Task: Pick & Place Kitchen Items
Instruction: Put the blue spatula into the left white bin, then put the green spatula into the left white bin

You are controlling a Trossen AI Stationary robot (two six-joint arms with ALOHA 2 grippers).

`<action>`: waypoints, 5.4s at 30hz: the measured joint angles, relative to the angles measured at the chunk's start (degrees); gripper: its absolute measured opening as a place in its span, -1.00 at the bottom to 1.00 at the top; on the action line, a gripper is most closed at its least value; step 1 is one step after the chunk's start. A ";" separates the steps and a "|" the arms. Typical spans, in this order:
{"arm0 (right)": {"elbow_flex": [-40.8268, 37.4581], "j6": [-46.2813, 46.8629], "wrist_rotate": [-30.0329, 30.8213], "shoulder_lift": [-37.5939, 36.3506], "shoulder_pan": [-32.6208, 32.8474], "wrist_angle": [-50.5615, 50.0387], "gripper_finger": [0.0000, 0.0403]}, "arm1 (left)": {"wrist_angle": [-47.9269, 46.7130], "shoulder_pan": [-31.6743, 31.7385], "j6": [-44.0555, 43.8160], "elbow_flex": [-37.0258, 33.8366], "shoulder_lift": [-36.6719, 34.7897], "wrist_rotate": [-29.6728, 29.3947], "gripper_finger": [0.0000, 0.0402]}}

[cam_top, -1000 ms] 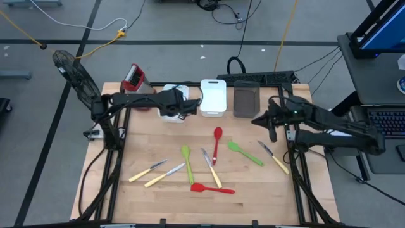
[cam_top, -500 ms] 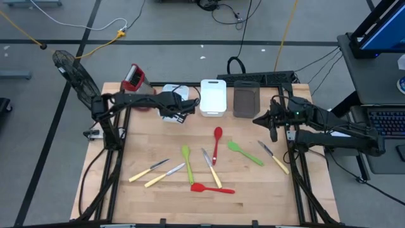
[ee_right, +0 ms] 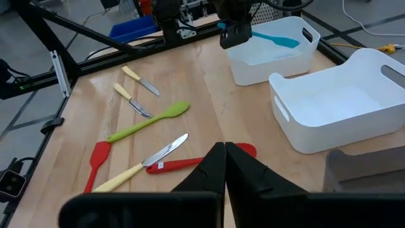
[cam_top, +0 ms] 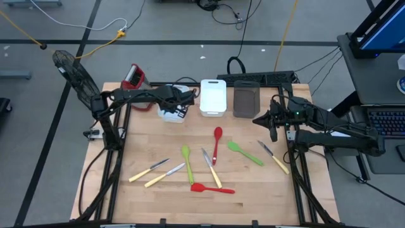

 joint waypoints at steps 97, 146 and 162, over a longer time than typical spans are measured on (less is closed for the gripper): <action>10.29 5.42 13.36 40.56 25.74 -13.98 0.09 | 48.95 -38.20 7.61 -47.32 -60.57 -2.07 -0.47; 10.12 13.49 17.99 56.06 26.74 -8.25 0.00 | 51.44 -38.25 10.81 -47.23 -60.39 -1.53 -0.47; 10.36 15.92 16.50 62.07 25.06 -5.64 -0.03 | 51.36 -38.25 11.90 -47.21 -60.39 -0.20 -0.47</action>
